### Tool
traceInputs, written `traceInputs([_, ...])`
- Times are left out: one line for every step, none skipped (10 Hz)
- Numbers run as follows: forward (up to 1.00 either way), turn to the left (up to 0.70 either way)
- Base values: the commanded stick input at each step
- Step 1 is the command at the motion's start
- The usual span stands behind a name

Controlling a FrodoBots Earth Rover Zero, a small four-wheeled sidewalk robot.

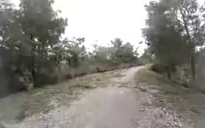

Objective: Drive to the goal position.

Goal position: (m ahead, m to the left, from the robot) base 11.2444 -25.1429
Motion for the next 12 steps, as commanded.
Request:
traceInputs([0.70, 0.00])
traceInputs([0.70, 0.00])
traceInputs([0.70, 0.00])
traceInputs([0.70, 0.00])
traceInputs([0.70, 0.00])
traceInputs([0.70, -0.13])
traceInputs([0.70, -0.35])
traceInputs([0.70, -0.35])
traceInputs([0.70, -0.34])
traceInputs([0.70, -0.23])
traceInputs([0.70, -0.07])
traceInputs([0.70, 0.00])
